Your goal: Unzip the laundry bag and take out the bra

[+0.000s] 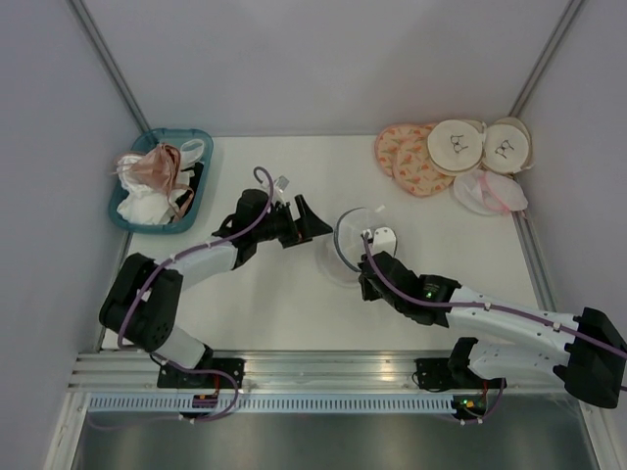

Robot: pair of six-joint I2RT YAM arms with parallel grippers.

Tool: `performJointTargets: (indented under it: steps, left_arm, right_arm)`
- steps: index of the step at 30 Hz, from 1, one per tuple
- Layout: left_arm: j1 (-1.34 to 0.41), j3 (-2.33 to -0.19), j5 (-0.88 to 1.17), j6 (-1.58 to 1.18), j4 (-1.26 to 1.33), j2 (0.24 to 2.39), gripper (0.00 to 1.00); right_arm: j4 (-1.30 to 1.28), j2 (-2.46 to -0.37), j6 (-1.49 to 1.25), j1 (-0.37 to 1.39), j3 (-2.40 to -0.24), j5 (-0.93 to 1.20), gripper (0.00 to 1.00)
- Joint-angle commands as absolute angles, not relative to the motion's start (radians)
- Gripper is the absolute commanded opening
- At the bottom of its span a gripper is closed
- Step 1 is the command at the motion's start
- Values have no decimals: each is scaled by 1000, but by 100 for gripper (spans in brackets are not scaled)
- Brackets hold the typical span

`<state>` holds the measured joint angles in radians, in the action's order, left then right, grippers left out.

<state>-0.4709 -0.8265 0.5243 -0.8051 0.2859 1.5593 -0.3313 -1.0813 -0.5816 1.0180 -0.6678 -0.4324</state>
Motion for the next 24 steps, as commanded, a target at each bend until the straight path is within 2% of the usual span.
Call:
performJointTargets:
  steps: [1, 6, 10, 17, 19, 20, 23, 24]
  left_arm:
    - [-482, -700, 444, -868, 279, 1416, 100]
    - [-558, -540, 353, -949, 262, 1174, 100]
    - [-644, -514, 293, -986, 293, 1103, 100]
    - [-706, -520, 320, -1005, 403, 1225, 100]
    - [-712, -528, 337, -1000, 419, 1262, 95]
    - [-713, -532, 344, -1000, 442, 1290, 90]
    - [-713, -526, 368, -1003, 471, 1310, 52]
    - [-713, -523, 365, -1005, 469, 1309, 27]
  right_arm:
    - [-206, -1074, -535, 1019, -647, -301, 1]
    - [-16, -1066, -502, 1019, -621, -100, 0]
    - [47, -1086, -488, 1019, -635, -28, 0]
    - [71, -1103, -477, 1019, -644, 64, 0]
    - [68, -1094, -476, 1019, -637, 72, 0]
    - [61, -1091, -476, 1019, -635, 71, 0]
    - [48, -1074, -477, 1017, -627, 61, 0]
    - [45, -1071, -476, 1019, -624, 60, 0]
